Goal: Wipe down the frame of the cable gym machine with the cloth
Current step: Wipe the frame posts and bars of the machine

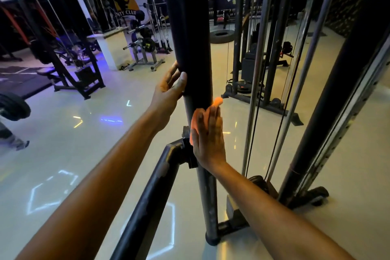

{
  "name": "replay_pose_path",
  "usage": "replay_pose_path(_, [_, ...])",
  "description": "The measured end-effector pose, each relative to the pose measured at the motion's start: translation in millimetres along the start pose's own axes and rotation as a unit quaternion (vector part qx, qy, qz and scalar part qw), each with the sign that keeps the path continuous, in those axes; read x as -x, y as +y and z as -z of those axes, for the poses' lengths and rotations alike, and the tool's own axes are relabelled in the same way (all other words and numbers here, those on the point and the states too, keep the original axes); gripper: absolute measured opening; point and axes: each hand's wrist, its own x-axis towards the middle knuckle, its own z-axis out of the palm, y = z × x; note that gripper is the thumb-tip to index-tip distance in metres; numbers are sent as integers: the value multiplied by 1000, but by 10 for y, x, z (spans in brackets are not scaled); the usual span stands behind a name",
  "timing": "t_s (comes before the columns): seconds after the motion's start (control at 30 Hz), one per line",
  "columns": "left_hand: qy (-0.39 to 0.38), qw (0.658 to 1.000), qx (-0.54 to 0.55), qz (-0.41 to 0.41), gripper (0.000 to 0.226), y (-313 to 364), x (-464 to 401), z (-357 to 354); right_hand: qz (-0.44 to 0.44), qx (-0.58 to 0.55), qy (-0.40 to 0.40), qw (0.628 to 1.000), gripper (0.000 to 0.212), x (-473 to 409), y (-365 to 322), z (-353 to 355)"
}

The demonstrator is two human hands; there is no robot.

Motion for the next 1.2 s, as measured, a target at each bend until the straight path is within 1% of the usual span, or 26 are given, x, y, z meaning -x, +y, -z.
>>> replay_pose_path(0.07, [1,1000,-2,1,63,-33,32,-15,19,-15,13,1000,99,-132,-24,45])
replay_pose_path(0.13, [-3,1000,-6,-3,61,-37,47,-25,47,-27,44,998,104,-471,-109,155])
replay_pose_path(0.2, [-2,1000,-10,-8,61,-39,50,-33,48,-42,66,996,98,-786,-163,248])
replay_pose_path(0.27, [4,1000,-16,-13,62,-57,62,-45,35,-52,76,995,92,-894,-149,253])
replay_pose_path(0.33, [15,1000,-20,-13,66,-107,86,-69,33,-40,60,997,95,-737,-76,198])
replay_pose_path(0.4, [28,999,-24,-12,68,-195,147,-102,30,-35,16,999,98,-360,24,112])
replay_pose_path(0.5, [56,998,-28,4,64,-359,273,-209,14,-47,-44,998,100,116,184,35])
replay_pose_path(0.57, [67,997,-31,18,62,-449,355,-273,22,-56,-50,997,99,99,194,52])
replay_pose_path(0.63, [69,996,-44,20,61,-498,395,-298,32,-79,-44,995,99,-117,132,137])
replay_pose_path(0.7, [82,994,-69,21,61,-518,385,-300,29,-119,-25,992,97,-365,85,243])
replay_pose_path(0.8, [104,990,-89,22,59,-536,365,-320,24,-138,1,990,100,-506,101,270])
replay_pose_path(0.87, [116,989,-89,23,57,-567,358,-346,31,-116,-18,993,104,-379,158,185])
replay_pose_path(0.93, [119,989,-89,25,57,-616,376,-377,47,-75,-50,995,103,-68,281,53])
replay_pose_path(1.03, [113,988,-99,41,61,-706,445,-433,17,-83,-128,988,98,443,507,-61])
replay_pose_path(1.07, [115,987,-100,48,61,-727,469,-447,9,-87,-142,986,97,532,540,-64])
replay_pose_path(1.13, [118,986,-100,60,62,-735,501,-471,11,-103,-136,985,95,502,502,-20])
replay_pose_path(1.2, [121,985,-103,63,60,-715,486,-476,18,-123,-99,987,99,223,376,64])
